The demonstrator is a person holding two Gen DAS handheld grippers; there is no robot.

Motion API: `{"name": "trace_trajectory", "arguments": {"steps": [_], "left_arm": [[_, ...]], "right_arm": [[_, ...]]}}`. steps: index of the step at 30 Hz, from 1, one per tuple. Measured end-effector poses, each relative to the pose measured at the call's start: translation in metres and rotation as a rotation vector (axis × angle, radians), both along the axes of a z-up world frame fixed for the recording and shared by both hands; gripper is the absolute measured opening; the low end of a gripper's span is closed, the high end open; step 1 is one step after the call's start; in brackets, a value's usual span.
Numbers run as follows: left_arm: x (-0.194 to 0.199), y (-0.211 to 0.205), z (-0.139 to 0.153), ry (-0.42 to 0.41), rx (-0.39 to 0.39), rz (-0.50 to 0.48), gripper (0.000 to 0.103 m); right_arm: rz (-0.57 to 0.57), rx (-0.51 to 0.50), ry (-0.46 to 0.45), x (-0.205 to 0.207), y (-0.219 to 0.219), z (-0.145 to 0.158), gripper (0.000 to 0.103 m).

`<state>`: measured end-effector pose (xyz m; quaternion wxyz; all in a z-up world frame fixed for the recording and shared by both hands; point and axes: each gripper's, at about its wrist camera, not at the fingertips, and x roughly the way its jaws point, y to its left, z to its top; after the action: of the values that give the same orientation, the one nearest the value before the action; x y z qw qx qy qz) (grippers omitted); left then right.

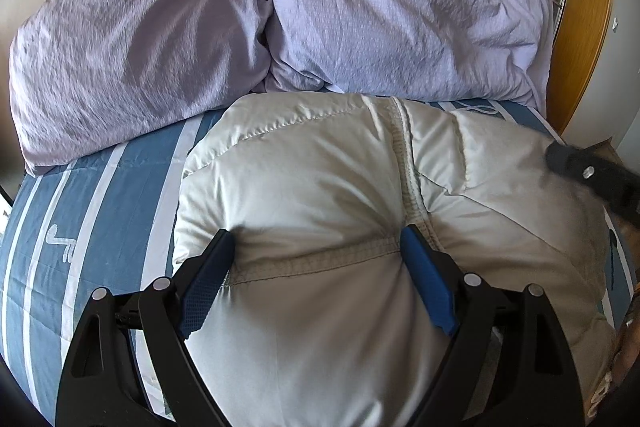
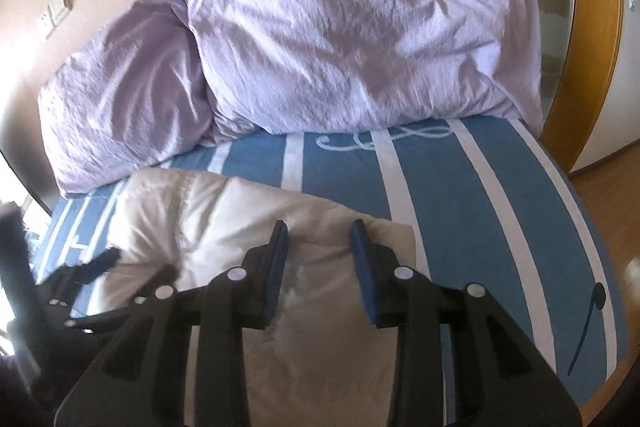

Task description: Fold large clothes

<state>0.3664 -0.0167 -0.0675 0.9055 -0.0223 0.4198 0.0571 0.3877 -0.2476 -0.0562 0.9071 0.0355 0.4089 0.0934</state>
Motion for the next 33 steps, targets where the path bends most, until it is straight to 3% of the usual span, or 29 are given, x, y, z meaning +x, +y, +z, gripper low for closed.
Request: {"name": "trace_trajectory", "arguments": {"steps": [8, 18, 21, 27, 33], "left_arm": [[0.002, 0.0, 0.001, 0.002, -0.015, -0.007, 0.086], [0.015, 0.009, 0.028, 0.014, -0.078, -0.005, 0.085], [0.026, 0.014, 0.033, 0.004, -0.056, 0.021, 0.085], [0.036, 0.017, 0.012, 0.009, 0.0, 0.04, 0.089], [0.036, 0.017, 0.001, 0.003, -0.003, 0.031, 0.092]], "right_arm": [[-0.01, -0.05, 0.036, 0.003, 0.001, -0.034, 0.033], [-0.037, 0.022, 0.027, -0.001, -0.01, -0.056, 0.033], [-0.039, 0.032, 0.02, -0.002, -0.01, -0.057, 0.033], [-0.049, 0.045, -0.002, -0.005, -0.01, -0.058, 0.034], [-0.053, 0.032, -0.026, -0.007, -0.007, -0.059, 0.035]]}}
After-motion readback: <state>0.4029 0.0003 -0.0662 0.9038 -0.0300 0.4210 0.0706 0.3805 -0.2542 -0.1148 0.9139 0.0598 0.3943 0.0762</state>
